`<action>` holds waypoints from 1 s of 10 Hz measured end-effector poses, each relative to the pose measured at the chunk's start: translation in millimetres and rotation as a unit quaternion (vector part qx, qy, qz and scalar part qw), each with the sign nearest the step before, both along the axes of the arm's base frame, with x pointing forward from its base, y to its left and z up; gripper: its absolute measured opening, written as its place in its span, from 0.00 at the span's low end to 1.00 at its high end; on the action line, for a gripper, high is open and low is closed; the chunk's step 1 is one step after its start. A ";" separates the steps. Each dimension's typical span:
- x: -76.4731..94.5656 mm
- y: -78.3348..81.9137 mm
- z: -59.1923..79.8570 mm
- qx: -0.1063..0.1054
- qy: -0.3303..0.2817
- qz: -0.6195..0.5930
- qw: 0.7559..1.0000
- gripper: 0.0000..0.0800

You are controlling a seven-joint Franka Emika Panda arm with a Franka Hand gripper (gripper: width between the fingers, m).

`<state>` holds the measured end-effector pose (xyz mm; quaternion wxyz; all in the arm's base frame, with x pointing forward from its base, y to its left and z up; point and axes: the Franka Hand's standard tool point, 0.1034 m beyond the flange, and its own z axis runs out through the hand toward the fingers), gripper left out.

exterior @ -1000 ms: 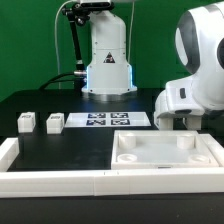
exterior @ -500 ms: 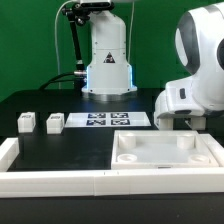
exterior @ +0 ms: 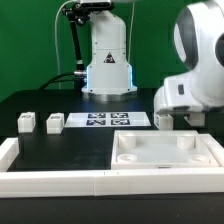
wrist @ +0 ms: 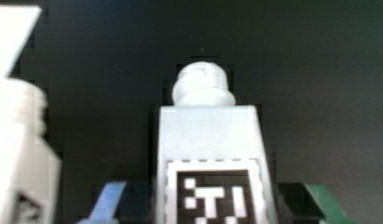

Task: Assemble square table

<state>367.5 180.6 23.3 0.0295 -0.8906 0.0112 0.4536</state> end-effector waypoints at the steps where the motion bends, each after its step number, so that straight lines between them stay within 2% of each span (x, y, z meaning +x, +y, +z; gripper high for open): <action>1: 8.9 -4.5 17.4 0.004 -0.009 -0.002 1.000 0.36; 3: 17.2 -13.0 44.1 0.005 -0.012 -0.007 1.000 0.36; 4: 22.0 -14.6 53.0 0.006 -0.022 -0.009 1.000 0.36; 6: 28.3 -12.3 47.9 0.007 -0.049 -0.013 0.999 0.36; 8: 38.8 -15.5 47.7 0.012 -0.132 -0.016 0.991 0.36; 10: 59.5 -21.6 66.6 0.018 -0.183 -0.022 0.983 0.36</action>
Offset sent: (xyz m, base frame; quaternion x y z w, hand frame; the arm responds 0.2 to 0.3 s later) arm 0.0080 -0.0173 0.0492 -0.0123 0.0184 0.0043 0.9997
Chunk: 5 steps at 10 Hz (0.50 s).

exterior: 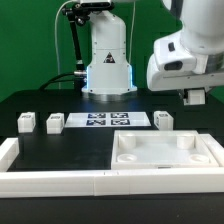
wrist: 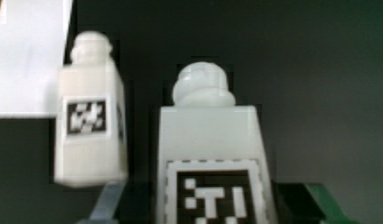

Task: Assemble square table

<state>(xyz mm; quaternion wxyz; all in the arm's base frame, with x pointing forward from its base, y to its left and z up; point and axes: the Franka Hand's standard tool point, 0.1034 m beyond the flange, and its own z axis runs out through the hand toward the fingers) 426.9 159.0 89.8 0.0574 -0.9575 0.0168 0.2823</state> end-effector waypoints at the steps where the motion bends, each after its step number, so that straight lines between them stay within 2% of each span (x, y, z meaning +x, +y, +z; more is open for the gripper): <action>1: 5.1 -3.0 12.6 0.000 -0.024 -0.003 1.000 0.36; 3: 17.7 -7.4 28.7 -0.001 -0.084 -0.012 0.996 0.36; 5: 20.7 -4.2 30.8 -0.003 -0.156 -0.017 0.988 0.36</action>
Offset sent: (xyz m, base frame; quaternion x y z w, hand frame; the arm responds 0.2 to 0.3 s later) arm 0.0010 -0.0046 0.0227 -0.0440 0.1737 -0.0036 0.9838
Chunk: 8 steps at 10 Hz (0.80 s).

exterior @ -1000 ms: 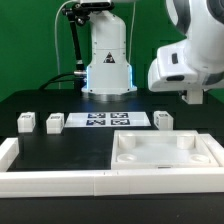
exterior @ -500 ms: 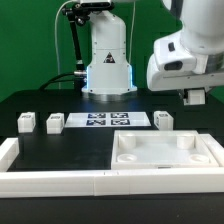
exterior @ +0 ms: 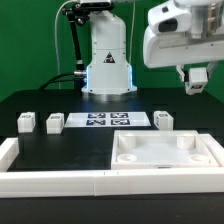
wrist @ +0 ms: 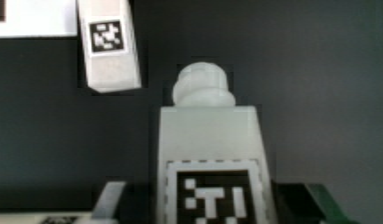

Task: Assemble square table

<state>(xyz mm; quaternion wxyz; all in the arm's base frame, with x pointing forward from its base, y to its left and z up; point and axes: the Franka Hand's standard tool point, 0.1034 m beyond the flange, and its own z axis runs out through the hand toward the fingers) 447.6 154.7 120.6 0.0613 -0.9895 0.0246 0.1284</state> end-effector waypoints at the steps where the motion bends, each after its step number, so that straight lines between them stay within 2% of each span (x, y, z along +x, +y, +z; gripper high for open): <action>1: 2.1 -0.3 -0.9 0.000 -0.031 -0.002 1.000 0.36; 3: 11.5 -5.1 -8.0 0.001 -0.114 0.006 0.993 0.36; 5: 28.5 -6.5 -2.2 0.004 -0.182 -0.002 0.983 0.36; 7: 33.8 -3.9 0.9 0.006 -0.221 -0.007 0.975 0.36; 8: 38.5 -3.0 3.6 0.008 -0.274 -0.010 0.962 0.36</action>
Offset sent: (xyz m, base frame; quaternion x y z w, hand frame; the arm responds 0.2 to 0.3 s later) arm 0.0205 -0.0136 0.0033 -0.0043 0.1494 -0.0529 0.9874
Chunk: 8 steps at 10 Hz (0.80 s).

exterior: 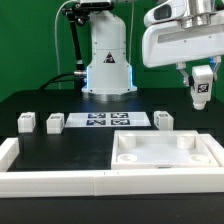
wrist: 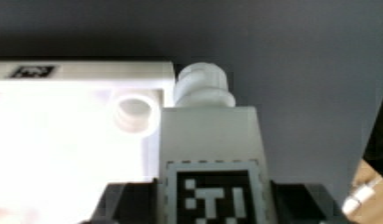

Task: Assemble square table

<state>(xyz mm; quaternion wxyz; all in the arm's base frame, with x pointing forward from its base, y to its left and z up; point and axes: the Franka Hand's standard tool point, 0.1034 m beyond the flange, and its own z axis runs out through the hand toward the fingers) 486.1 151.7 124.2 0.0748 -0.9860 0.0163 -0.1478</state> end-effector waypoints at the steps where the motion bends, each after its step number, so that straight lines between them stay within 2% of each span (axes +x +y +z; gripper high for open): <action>1: -1.0 1.4 -0.1 0.001 -0.042 0.000 0.999 0.36; 2: 1.8 2.5 -2.1 0.002 -0.084 0.002 0.996 0.36; 3: 9.8 0.7 -10.6 -0.002 -0.122 0.011 0.993 0.36; 4: 11.0 -2.3 -25.5 -0.011 -0.100 0.024 0.995 0.36; 6: 32.0 -11.3 -15.1 -0.022 -0.115 0.038 0.992 0.36; 8: 33.3 -12.8 -15.1 -0.025 -0.115 0.041 0.992 0.36</action>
Offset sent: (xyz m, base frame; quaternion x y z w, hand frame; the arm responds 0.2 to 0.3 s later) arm 0.0433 -0.0133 -0.0070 -0.0113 0.2162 -0.0648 0.9741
